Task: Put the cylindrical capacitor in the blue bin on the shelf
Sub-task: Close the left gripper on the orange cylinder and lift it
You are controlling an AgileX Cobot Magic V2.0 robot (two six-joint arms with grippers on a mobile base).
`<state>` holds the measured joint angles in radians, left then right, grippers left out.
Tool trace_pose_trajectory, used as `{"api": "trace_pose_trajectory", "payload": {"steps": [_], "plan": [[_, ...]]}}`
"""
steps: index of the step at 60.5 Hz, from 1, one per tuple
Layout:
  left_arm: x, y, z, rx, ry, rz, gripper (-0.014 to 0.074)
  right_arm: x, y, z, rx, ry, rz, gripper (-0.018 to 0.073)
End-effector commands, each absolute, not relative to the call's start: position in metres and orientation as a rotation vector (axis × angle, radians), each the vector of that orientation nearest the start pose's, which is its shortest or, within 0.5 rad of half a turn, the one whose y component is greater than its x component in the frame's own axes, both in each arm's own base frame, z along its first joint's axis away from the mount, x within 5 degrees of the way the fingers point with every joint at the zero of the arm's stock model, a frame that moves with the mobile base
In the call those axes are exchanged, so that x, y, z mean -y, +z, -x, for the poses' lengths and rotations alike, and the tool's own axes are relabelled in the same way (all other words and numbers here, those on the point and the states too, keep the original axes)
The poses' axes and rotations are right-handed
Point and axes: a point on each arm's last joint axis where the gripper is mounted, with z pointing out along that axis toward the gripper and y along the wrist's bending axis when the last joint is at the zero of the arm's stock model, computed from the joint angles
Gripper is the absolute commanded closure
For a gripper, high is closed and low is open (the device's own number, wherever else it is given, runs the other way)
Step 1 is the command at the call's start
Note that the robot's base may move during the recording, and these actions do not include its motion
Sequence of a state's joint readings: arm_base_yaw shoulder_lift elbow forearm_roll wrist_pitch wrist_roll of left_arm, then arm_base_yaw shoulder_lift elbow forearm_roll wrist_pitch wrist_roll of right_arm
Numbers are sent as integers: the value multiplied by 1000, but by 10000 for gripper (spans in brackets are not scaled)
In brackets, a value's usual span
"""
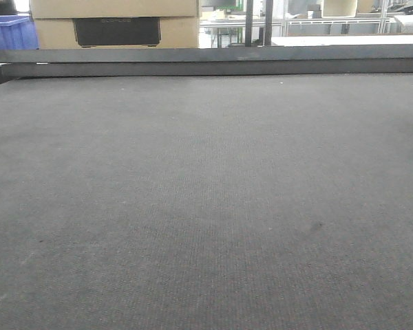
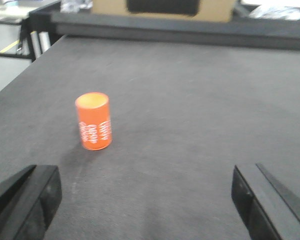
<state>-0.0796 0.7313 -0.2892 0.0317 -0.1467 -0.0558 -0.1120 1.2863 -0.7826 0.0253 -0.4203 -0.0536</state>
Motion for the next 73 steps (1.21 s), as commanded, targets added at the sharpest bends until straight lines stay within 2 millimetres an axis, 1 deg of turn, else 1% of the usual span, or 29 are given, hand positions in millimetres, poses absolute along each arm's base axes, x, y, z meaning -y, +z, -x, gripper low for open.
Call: {"api": "trace_pose_trajectory", "payload": {"steps": [1, 4, 8, 14, 21, 27, 29, 36, 44, 61, 67, 73], "plan": [[9, 252, -167, -1710, -81, 4, -5, 31, 336, -265, -1596, -122, -68, 708], [6, 247, -177, -1697, -80, 37, -5, 30, 341, -256, -1617, -120, -68, 708], [3, 235, -194, -1703, -75, 92, -5, 29, 348, -246, -1628, -118, -68, 708], [1, 221, -222, -1730, -63, 121, -5, 28, 354, -237, -1626, -118, -67, 708], [1, 208, -259, -1787, -58, 123, -5, 27, 358, -232, -1616, -118, -67, 708], [2, 203, -286, -1801, -57, 128, -5, 27, 357, -232, -1625, -117, -67, 708], [2, 203, -298, -1799, -57, 131, -5, 27, 357, -232, -1630, -117, -67, 708], [-1, 200, -321, -1794, -56, 180, -5, 27, 357, -232, -1632, -117, -67, 708], [-5, 191, -341, -1818, -43, 190, -5, 27, 357, -232, -1632, -117, -67, 708], [-20, 166, -371, -1858, -12, 228, -5, 27, 356, -232, -1637, -117, -67, 708], [-21, 160, -380, -1864, -10, 229, -5, 27, 355, -232, -1644, -116, -68, 708], [-19, 152, -391, -1872, -10, 188, -5, 27, 354, -232, -1660, -115, -68, 708]]}}
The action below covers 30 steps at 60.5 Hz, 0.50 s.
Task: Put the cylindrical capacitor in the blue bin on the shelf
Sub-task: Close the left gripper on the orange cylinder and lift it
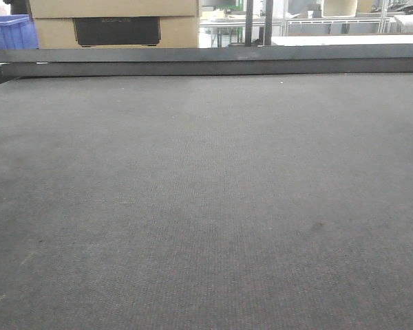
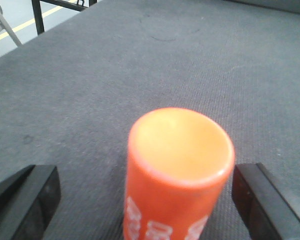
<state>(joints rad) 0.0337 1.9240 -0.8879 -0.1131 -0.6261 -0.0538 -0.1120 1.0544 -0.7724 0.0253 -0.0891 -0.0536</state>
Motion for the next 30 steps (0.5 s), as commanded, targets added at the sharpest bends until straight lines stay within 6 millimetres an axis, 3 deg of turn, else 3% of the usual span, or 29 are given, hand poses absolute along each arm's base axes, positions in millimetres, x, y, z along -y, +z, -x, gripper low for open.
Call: {"api": "trace_pose_trajectory", "payload": {"steps": [1, 22, 27, 30], "plan": [[-19, 150, -392, -1875, -10, 186, -5, 27, 354, -232, -1662, -115, -68, 708], [-19, 147, -400, -1869, -10, 180, 4, 27, 353, -232, -1671, -115, -68, 708], [-19, 147, -400, -1867, -10, 182, 67, 27, 353, -232, -1673, -114, -68, 708], [-19, 148, -400, -1866, -10, 182, 155, 27, 352, -231, -1678, -114, -69, 708]]}}
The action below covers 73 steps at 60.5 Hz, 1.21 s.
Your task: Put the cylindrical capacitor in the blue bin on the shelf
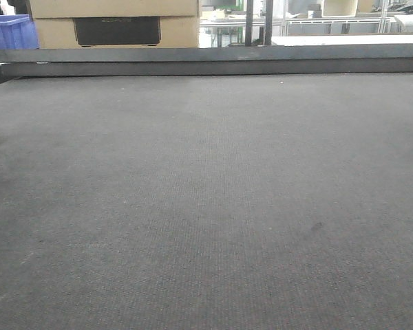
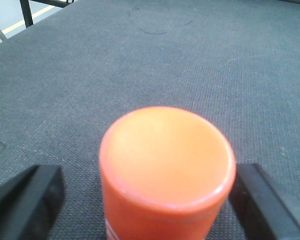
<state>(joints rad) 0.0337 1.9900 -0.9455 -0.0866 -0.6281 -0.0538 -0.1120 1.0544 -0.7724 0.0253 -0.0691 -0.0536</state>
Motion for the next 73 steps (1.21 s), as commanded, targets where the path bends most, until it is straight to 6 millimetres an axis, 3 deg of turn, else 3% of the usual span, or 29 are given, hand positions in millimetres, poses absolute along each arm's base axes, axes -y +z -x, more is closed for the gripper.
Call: {"api": "trace_pose_trajectory", "payload": {"steps": [1, 17, 30, 46, 62, 73], "plan": [[-19, 148, -400, -1866, -10, 182, 181, 27, 352, -231, -1678, -114, -69, 708], [-19, 156, -398, -1874, -13, 173, 709, 27, 351, -231, -1688, -113, -69, 708], [-12, 208, -379, -1946, -13, 83, 707, 23, 347, -231, -1752, -96, -58, 708], [5, 296, -319, -2008, -6, -15, 707, -6, 333, -227, -1948, 10, 43, 708], [30, 343, -257, -2059, -57, -117, 707, -22, 323, -219, -2093, 127, 56, 708], [41, 365, -209, -2096, -96, -195, 707, -35, 334, -198, -2079, 177, 135, 708]]}}
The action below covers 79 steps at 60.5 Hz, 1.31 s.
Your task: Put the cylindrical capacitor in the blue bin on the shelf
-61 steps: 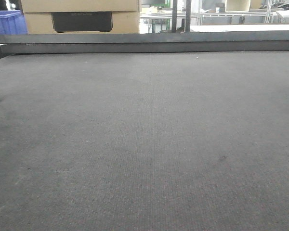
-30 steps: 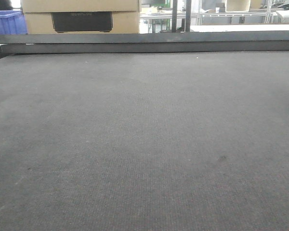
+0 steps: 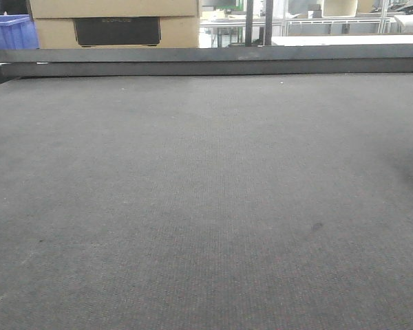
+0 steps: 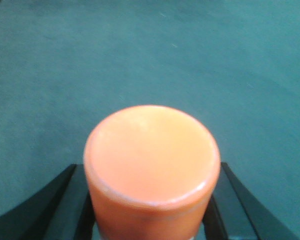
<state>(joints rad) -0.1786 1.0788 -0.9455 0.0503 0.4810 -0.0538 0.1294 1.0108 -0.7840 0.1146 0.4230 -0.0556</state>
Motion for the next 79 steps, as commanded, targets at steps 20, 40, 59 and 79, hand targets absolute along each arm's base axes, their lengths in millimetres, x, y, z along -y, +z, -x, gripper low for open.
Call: {"api": "trace_pose_trajectory", "payload": {"steps": [20, 40, 59, 79], "plan": [[29, 395, -133, -2037, -116, -207, 707, -30, 370, -132, -1958, 204, 185, 708], [14, 409, -77, -1923, -109, -189, 707, -17, 399, -58, -1708, 217, 177, 708], [9, 411, -67, -1890, -82, -187, 707, -13, 403, -39, -1636, 219, 173, 708], [9, 412, -67, -1882, -83, -187, 707, -13, 404, -39, -1630, 219, 172, 708]]}}
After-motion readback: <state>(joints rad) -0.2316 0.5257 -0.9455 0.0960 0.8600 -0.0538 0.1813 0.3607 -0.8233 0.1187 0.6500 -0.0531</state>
